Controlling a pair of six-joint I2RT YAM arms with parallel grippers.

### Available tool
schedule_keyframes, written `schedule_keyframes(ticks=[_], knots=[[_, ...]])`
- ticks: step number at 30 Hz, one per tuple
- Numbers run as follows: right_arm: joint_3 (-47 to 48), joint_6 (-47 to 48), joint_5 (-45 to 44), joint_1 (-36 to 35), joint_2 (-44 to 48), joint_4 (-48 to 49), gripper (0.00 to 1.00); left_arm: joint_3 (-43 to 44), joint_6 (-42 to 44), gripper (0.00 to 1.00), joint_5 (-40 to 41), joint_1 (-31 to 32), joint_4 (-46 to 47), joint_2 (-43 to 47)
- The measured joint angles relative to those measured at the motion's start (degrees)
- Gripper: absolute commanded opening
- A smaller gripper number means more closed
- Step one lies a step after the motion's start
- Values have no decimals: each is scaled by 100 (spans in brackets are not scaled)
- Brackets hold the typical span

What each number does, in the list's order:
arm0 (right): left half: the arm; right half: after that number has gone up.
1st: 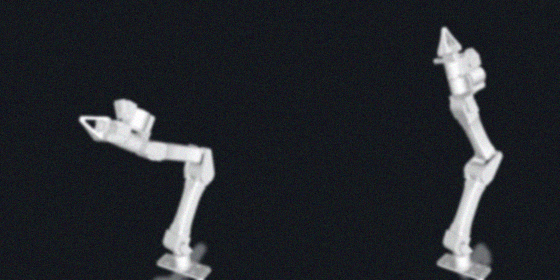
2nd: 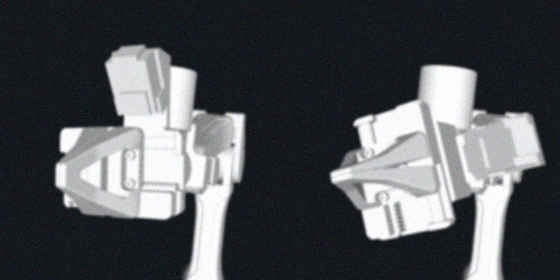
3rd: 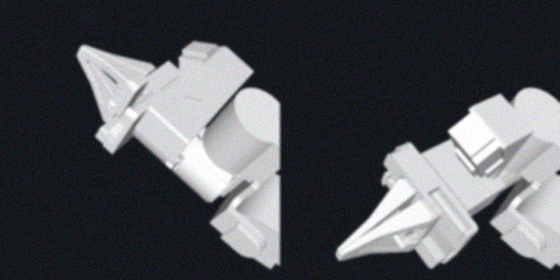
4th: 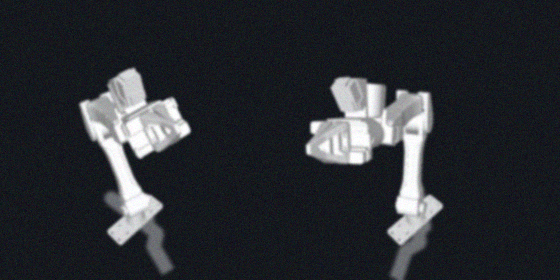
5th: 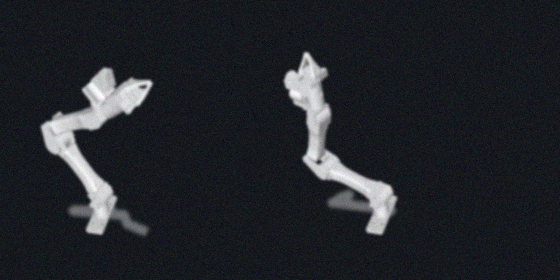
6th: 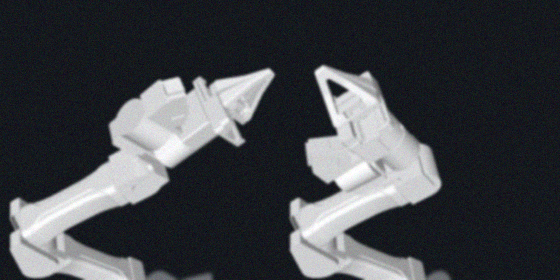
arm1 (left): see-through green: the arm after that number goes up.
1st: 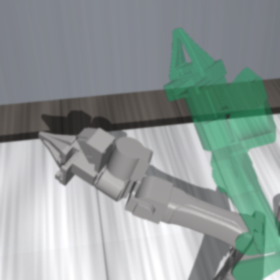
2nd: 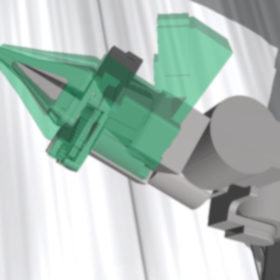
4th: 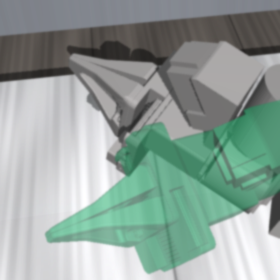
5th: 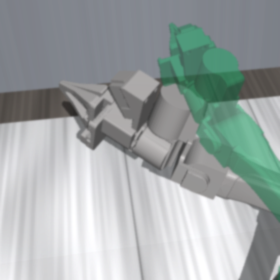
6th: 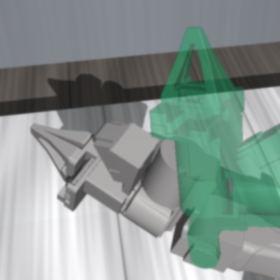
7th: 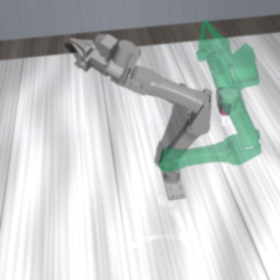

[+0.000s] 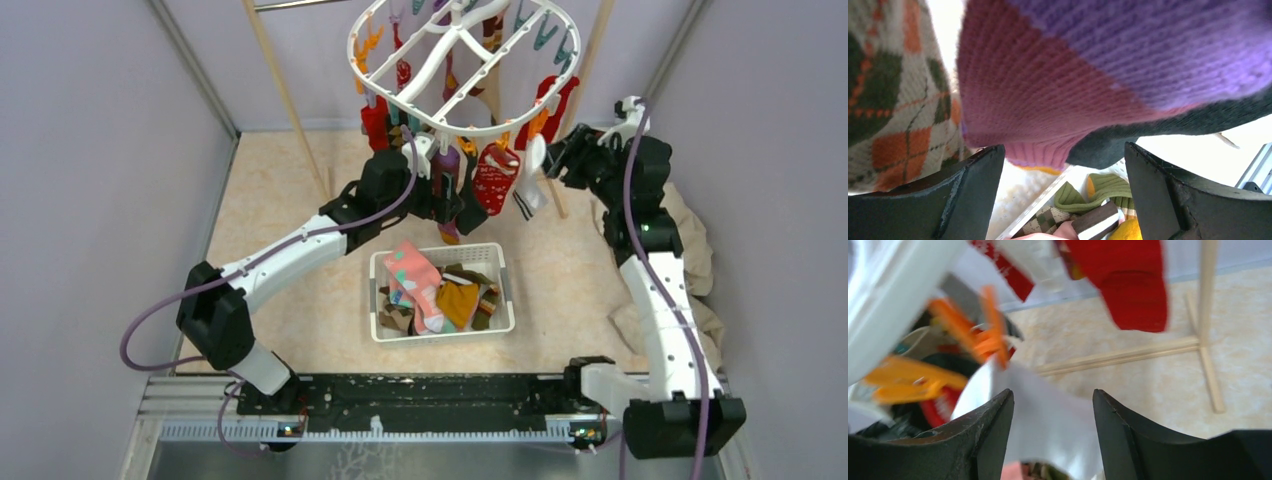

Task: Remove the socks clipped to the hanger
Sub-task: Adjust the hanger on the clothesline.

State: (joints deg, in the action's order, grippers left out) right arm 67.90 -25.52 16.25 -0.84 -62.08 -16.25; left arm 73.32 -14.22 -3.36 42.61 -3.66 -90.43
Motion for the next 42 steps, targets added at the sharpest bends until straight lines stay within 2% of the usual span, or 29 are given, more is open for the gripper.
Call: schedule_keyframes(ticks=[7, 12, 17, 20, 24, 28, 34, 42], knots=[[-52, 114, 361, -684, 870, -302, 55, 15, 44, 94, 11, 0, 24, -4], [-114, 293, 807, -800, 1384, -439, 55, 15, 63, 94, 28, 0, 24, -4], [-116, 376, 1469, -855, 1447, -369, 52, 15, 79, 93, 42, 0, 24, -4], [-238, 520, 1469, -1235, 1353, -330, 52, 15, 81, 93, 61, 0, 24, -4], [-461, 811, 1073, -2120, 1113, -369, 51, 15, 81, 93, 79, 0, 24, -2], [-870, 1069, 186, -2889, 1005, -223, 54, 15, 81, 93, 101, 0, 22, 0], [-1615, 1143, -765, -3038, 1010, 249, 54, 15, 81, 94, 142, 0, -2, 109], [-1687, 1143, -1392, -3106, 828, 938, 54, -129, -9, 94, 144, 2, -79, 625]])
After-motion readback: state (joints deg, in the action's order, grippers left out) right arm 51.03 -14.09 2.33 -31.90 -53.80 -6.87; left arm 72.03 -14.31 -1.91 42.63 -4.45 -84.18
